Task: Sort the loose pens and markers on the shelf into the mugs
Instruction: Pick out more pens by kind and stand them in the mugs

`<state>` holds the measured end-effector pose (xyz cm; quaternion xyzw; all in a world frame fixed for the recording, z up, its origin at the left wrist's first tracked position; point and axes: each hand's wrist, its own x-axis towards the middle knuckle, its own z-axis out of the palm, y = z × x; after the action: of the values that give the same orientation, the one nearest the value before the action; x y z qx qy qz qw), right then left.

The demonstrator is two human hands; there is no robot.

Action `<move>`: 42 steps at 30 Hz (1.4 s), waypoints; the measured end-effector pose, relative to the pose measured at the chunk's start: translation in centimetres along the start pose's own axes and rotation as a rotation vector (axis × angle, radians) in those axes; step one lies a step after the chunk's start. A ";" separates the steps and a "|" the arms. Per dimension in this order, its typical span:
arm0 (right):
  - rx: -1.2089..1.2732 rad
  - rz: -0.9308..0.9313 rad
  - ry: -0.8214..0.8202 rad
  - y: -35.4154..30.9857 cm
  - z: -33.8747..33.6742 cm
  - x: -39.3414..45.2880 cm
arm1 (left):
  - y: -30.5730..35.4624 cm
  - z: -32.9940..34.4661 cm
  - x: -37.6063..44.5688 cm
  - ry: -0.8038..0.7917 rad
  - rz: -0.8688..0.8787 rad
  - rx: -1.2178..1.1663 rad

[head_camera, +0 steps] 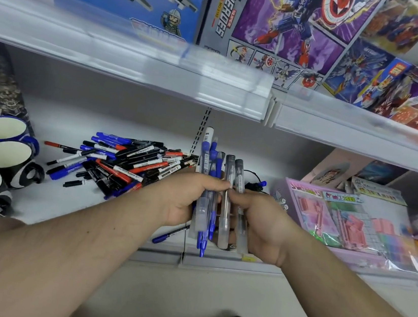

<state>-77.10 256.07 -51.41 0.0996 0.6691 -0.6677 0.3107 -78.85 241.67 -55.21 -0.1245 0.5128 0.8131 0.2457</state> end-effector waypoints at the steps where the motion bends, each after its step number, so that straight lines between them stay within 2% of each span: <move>1: 0.014 0.002 -0.022 0.0 0.1 0.1 | -0.3 0.2 -0.1 -0.002 -0.002 0.001; 6: -0.075 0.014 -0.116 0.2 0.5 0.1 | -1.2 0.5 0.1 0.015 0.024 -0.039; 13: -0.314 -0.018 -0.079 0.1 0.6 0.7 | -1.5 1.0 0.0 0.039 0.020 -0.113; 18: -0.292 0.129 -0.165 -0.6 -0.3 0.0 | -0.4 1.0 -0.1 -0.065 0.044 -0.250; 21: -0.230 0.198 -0.170 -0.3 -0.7 -0.1 | -0.3 1.4 -0.1 -0.046 0.030 -0.228; 25: -0.229 0.136 -0.159 -0.5 -1.4 -1.0 | 0.3 1.9 0.1 -0.015 0.113 -0.277; 27: -0.222 0.028 -0.119 -0.8 -2.4 -1.7 | 0.9 1.5 0.5 0.059 0.167 -0.380; 31: -0.036 -0.099 0.009 -0.1 -3.5 -2.6 | 1.4 0.9 1.1 0.166 0.157 -0.548; 35: 0.217 -0.062 0.232 1.1 -2.5 -1.8 | 0.5 1.5 1.4 0.199 0.120 -0.509; 38: 0.412 -0.015 0.330 1.4 -2.8 -1.1 | -0.5 2.0 1.9 0.217 0.075 -0.487; 42: 0.396 -0.003 0.385 1.4 -4.4 -0.9 | -1.2 2.4 2.4 0.196 0.053 -0.452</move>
<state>-76.85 260.64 -52.40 0.2823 0.5725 -0.7547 0.1515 -80.13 244.85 -56.17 -0.2412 0.3424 0.8973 0.1394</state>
